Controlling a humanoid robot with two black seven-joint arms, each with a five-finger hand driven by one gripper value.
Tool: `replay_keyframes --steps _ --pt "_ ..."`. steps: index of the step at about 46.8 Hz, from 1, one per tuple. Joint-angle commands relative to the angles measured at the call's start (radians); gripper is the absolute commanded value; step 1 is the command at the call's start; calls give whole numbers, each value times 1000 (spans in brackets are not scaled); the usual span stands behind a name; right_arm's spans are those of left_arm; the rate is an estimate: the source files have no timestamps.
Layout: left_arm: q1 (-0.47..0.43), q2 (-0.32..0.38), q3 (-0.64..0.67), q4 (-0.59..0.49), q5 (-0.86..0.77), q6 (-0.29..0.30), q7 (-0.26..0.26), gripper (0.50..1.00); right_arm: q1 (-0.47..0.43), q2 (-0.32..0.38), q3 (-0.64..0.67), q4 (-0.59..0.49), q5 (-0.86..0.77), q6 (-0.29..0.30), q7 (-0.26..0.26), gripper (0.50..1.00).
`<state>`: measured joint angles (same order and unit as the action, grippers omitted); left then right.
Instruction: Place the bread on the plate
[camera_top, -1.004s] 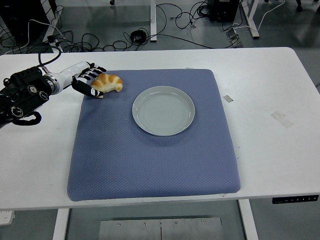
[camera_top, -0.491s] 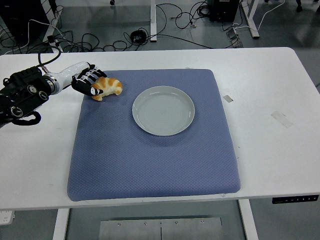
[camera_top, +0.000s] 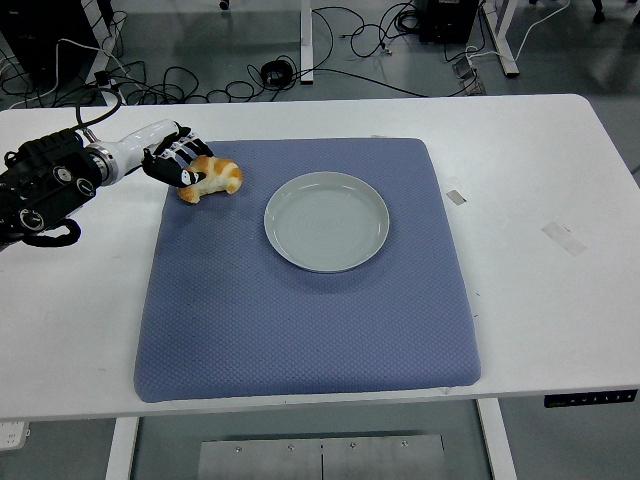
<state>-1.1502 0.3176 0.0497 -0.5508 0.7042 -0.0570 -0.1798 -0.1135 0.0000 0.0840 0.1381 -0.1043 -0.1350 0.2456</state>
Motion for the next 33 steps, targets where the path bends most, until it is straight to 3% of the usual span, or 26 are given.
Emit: replay_keyframes --steps 1,23,33 --pt "-2 1 -2 0 0 0 0 581 0 0 0 0 0 0 0 1000" --pt "-42 0 -10 -20 0 -14 -3 581 0 0 0 0 0 0 0 1000" --pt "-52 1 -11 -93 -2 -17 -3 581 0 0 -1 0 0 0 0 1000"
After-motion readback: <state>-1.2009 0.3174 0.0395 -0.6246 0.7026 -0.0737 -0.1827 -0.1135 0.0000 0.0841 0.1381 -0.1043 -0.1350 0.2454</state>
